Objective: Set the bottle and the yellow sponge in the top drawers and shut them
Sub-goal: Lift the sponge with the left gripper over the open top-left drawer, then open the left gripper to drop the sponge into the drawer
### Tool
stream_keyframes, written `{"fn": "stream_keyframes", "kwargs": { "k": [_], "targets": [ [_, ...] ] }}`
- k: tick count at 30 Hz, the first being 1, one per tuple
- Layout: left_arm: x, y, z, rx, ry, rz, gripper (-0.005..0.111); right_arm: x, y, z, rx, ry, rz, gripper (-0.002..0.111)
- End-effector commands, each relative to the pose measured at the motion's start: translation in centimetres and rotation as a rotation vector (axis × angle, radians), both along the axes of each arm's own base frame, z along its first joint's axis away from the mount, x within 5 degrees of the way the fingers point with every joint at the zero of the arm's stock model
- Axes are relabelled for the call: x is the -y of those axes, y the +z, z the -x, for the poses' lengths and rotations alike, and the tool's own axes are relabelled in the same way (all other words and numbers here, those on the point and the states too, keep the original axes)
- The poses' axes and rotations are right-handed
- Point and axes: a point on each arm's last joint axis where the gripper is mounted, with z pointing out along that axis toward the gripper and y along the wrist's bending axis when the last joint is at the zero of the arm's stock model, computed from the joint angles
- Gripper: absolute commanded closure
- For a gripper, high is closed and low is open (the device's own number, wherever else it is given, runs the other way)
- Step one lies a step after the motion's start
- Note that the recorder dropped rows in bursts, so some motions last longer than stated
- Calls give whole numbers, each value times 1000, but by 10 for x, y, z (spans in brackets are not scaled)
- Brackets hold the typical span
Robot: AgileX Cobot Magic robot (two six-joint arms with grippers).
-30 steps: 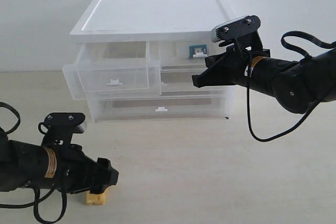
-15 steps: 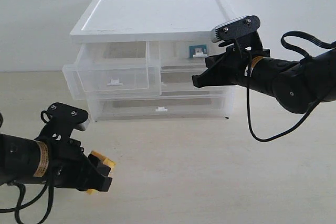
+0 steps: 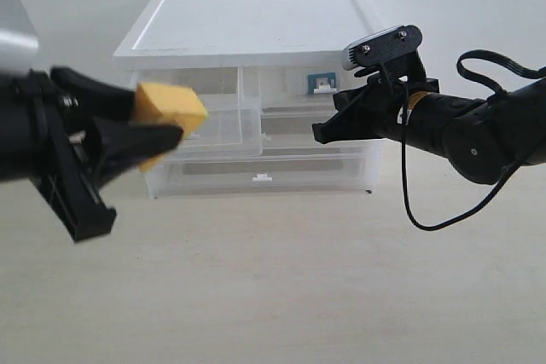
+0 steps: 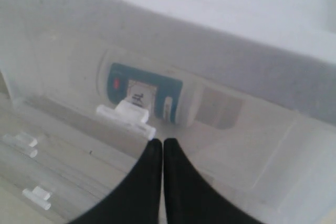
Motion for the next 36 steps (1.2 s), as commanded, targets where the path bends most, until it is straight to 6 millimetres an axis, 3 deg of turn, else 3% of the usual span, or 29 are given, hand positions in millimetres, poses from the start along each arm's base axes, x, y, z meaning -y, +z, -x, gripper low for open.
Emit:
{"fn": "stream_keyframes", "kwargs": {
  "k": [1, 5, 9, 12, 20, 29, 36],
  "targets": [
    [0, 30, -17, 309, -9, -227, 103, 5, 4, -7, 9, -45, -37, 108],
    [14, 46, -45, 500, -107, -423, 103, 5, 4, -7, 9, -45, -37, 108],
    [28, 45, -80, 456, -117, -412, 103, 5, 4, -7, 7, -45, -36, 108],
    [5, 30, -114, 312, -165, -310, 103, 5, 4, -8, 11, -44, -38, 108],
    [-24, 12, -148, 230, -187, -265, 103, 5, 4, -7, 9, -45, -37, 108],
    [-18, -15, -163, 137, -249, -226, 103, 5, 4, -7, 6, -44, -30, 108],
    [-20, -16, -165, 108, -203, -218, 101, 5, 4, -7, 11, -44, -32, 108]
  ]
}}
